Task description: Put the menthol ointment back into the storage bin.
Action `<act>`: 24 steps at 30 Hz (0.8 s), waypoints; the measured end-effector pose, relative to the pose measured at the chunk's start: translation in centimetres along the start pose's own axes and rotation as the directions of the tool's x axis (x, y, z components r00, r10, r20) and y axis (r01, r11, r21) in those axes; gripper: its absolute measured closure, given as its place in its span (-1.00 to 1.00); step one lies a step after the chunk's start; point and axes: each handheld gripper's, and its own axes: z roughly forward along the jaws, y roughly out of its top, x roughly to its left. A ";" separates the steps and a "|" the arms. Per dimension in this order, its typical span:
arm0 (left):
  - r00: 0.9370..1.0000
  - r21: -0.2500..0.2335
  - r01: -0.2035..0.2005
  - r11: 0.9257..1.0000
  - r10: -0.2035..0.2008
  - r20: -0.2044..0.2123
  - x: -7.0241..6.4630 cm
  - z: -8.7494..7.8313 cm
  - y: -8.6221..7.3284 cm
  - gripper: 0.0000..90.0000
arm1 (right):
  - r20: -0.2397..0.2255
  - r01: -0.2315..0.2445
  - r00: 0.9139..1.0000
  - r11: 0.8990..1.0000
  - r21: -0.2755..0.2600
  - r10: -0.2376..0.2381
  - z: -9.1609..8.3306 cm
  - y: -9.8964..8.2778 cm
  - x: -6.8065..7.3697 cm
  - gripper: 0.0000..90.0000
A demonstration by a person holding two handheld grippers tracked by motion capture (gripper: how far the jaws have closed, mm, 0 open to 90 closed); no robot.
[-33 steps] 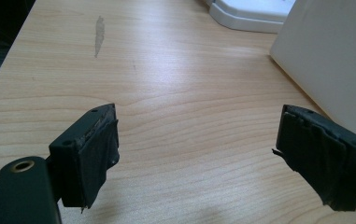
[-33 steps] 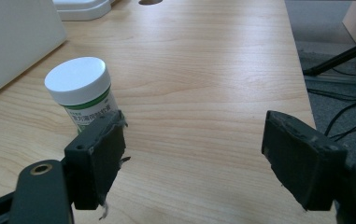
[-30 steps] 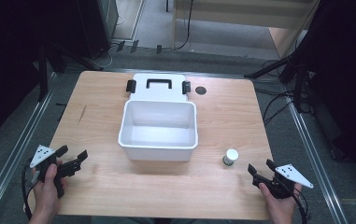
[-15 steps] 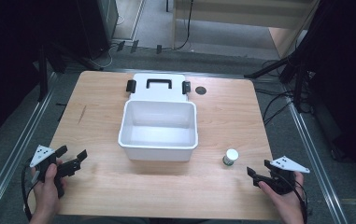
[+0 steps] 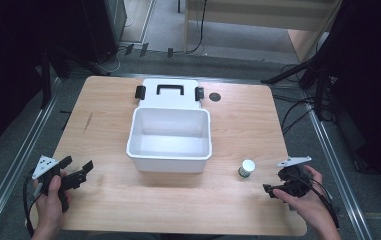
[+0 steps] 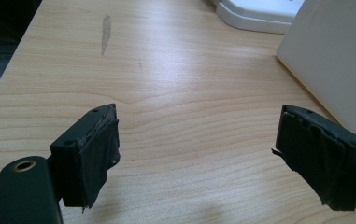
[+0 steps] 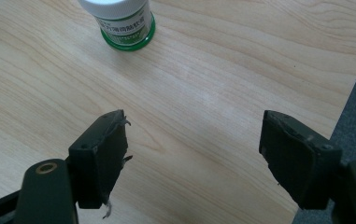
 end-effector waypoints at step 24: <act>1.000 0.003 0.018 1.000 -0.018 -0.006 0.2 0.0 0.0 -0.68 | -0.085 0.141 0.989 0.937 0.319 -0.120 0.5 5.1 1.6 -0.43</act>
